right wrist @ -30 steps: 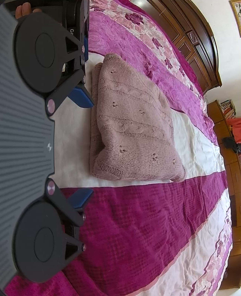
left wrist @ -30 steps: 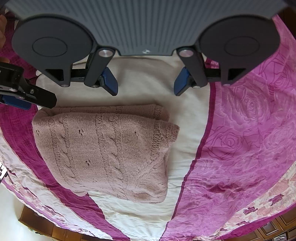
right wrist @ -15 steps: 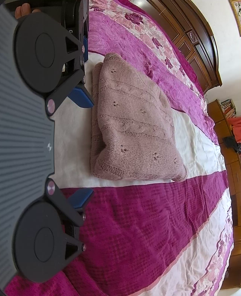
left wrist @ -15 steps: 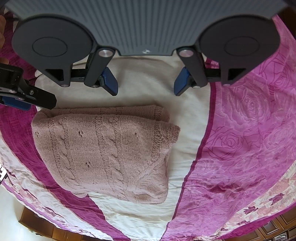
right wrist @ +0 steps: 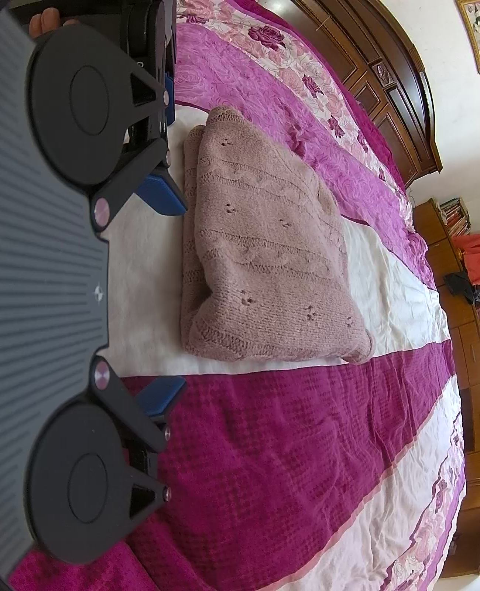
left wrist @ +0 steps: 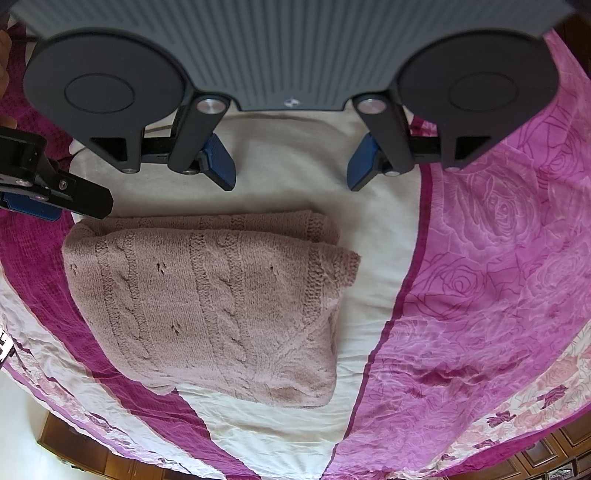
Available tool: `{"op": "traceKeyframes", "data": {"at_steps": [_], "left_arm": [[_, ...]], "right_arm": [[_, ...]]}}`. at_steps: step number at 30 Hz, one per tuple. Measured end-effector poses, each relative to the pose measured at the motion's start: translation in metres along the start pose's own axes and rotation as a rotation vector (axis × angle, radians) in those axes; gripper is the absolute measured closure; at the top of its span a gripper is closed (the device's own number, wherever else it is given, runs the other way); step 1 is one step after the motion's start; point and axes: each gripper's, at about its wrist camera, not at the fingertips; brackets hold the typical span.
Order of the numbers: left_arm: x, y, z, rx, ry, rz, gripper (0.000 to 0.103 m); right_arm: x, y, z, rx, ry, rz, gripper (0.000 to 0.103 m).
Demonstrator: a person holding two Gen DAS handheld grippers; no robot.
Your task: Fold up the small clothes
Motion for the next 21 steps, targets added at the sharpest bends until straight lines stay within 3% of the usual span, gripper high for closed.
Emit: {"op": "traceKeyframes", "data": {"at_steps": [21], "left_arm": [[-0.0007,0.0030,-0.0035,-0.007,0.003,-0.002,0.035]], "right_arm": [[-0.0032,-0.0013,-0.0001,-0.002,-0.004,0.001,0.006]]}}
Point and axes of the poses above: each gripper's, at about its wrist camera, not at the fingertips, and y roughly the way its jaws point, x to its right, z to its top, and after that the axes turned 15 degrees about z, right-handed
